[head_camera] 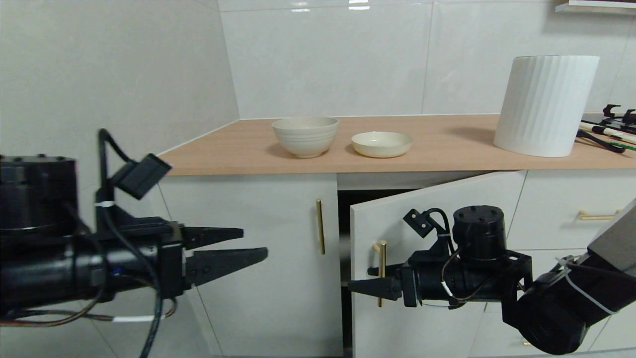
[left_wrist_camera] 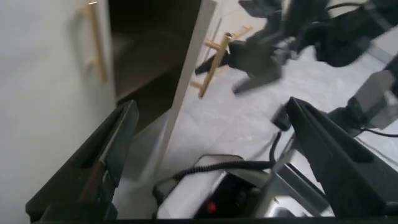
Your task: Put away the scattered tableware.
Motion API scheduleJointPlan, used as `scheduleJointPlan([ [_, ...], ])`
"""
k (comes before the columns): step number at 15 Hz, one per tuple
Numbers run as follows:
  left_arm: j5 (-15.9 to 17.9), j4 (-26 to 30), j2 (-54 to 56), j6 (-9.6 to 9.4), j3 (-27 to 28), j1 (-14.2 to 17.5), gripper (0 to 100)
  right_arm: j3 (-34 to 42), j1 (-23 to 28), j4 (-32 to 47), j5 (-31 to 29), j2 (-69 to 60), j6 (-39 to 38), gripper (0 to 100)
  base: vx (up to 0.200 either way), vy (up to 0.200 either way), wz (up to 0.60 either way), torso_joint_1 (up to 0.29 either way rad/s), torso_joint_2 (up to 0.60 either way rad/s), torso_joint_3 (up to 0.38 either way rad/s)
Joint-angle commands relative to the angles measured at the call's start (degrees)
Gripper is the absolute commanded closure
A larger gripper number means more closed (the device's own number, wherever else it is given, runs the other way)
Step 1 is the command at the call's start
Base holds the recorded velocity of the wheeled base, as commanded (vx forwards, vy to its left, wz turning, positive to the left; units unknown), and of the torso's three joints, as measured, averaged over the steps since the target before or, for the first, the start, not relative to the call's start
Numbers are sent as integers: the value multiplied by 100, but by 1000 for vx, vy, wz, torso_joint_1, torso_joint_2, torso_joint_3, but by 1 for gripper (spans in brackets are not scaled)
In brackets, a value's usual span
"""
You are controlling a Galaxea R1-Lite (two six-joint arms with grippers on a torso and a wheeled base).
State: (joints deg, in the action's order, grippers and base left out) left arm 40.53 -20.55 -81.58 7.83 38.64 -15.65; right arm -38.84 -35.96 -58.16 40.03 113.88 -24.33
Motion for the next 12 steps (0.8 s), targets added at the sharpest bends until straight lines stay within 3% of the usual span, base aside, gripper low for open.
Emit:
scheduleJointPlan([
  [1, -2, -1285, -2081, 123, 161, -527, 0, 8, 1, -2, -4, -24, 7, 0, 0, 0, 0, 0, 0, 0],
  [3, 7, -1645, -2266, 597, 196, -790, 0, 8, 1, -2, -4, -24, 7, 0, 0, 0, 0, 0, 0, 0],
  [6, -10, -2199, -2600, 914, 205, -966, 0, 8, 1, -2, -4, -24, 16, 0, 0, 0, 0, 0, 0, 0],
  [7, -19, -2357, -2732, 940, 231, -984, 100, 8, 1, -2, -4, -7, 16, 0, 0, 0, 0, 0, 0, 0],
  [10, -309, -2708, -3162, 949, 653, -940, 100, 8, -51, -2, 13, 11, 16, 0, 0, 0, 0, 0, 0, 0],
  [12, -714, -3060, -3514, 940, 864, -922, 100, 8, -51, -2, 13, 11, 16, 0, 0, 0, 0, 0, 0, 0],
])
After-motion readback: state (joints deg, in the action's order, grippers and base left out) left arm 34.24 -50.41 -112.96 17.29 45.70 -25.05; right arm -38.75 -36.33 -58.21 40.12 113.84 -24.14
